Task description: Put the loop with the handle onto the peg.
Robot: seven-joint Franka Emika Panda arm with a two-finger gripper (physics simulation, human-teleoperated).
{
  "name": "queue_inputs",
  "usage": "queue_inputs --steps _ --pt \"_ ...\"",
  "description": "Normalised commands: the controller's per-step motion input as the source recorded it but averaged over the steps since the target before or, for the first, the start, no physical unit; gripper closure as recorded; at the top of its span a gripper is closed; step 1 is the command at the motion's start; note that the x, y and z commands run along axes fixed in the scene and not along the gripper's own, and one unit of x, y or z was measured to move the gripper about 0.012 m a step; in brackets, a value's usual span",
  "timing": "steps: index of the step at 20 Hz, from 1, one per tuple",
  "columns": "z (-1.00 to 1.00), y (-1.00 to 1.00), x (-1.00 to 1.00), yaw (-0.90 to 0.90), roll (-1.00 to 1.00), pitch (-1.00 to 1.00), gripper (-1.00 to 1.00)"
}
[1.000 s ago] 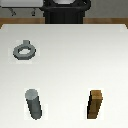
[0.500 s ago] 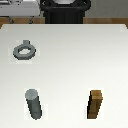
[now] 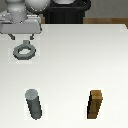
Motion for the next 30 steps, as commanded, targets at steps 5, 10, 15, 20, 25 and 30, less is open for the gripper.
queue_inputs --steps 5,10,15,20,25,30 --pt "0.0 0.0 -0.4 0.0 0.0 0.0 -1.0" --pt "-0.4 0.0 -0.2 0.0 0.0 0.0 -1.0" --pt "-0.2 0.0 0.0 0.0 0.0 0.0 -1.0" --pt "-0.2 0.0 0.2 0.0 0.0 0.0 -1.0" --pt "0.0 -0.2 0.0 0.0 0.0 0.0 -1.0" --pt "0.0 0.0 0.4 0.0 0.0 0.0 -1.0"
